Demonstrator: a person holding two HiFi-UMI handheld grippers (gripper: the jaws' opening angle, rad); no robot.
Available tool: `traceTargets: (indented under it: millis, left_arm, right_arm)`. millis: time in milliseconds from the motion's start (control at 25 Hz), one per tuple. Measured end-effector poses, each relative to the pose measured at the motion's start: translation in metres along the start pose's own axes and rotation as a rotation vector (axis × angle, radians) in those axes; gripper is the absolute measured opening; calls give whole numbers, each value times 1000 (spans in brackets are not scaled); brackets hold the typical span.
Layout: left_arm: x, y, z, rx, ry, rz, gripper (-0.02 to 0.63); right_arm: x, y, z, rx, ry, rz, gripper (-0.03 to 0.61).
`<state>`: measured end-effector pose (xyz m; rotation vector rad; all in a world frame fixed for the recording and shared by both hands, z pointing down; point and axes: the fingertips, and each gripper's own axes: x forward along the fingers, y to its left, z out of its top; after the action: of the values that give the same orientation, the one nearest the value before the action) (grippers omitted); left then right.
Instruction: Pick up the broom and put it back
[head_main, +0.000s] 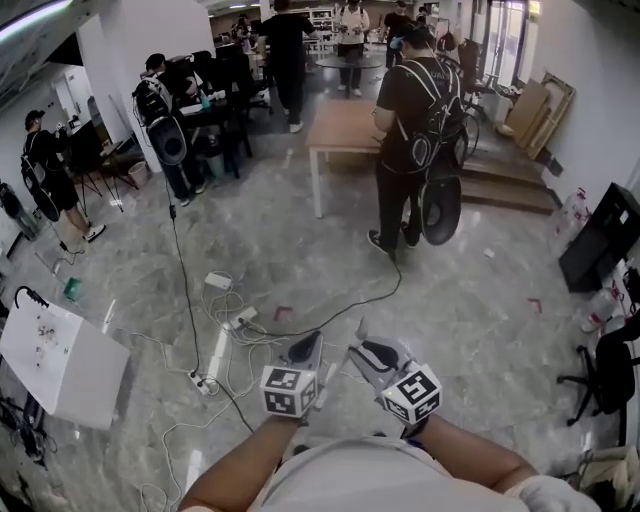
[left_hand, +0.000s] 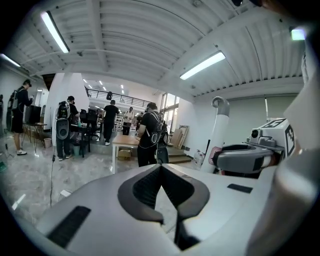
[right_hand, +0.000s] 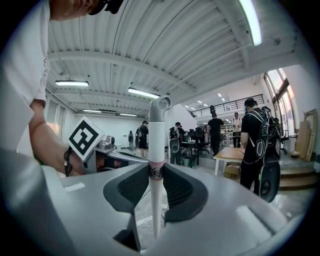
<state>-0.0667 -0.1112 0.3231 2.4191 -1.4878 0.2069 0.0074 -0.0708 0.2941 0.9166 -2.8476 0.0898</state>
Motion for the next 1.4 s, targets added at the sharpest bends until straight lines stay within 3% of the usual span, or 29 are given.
traceTargets:
  millis: [400,600,720,880,960,1200,1400]
  left_arm:
    - [36,-30,-34,-52,52,-80,5]
    - [52,-18,-76,-112,104,-78,5]
    - [51,1,-104,-142,131,-45,5]
    - [41,33,-136,-151,174,13,5]
    - [31,51,-154,-175,195,53,5]
    - [2,96,-214,-234,257,144,5]
    - [12,127,-248,-259,261,180,5]
  right_arm:
    - [-129,-56,-53,-26,164,-102,89]
    - [-164,-81,-114,-93,352,-141,91]
    - [-123,-73,-179,-156,470,-61,91]
    - [-38,-48,-318,-230,693,89,94]
    - [-1,-27,-371,-216,771,155,95]
    - [81,27,-399,-79,726,227,89]
    - [129,31,-398,-62,663,260,58]
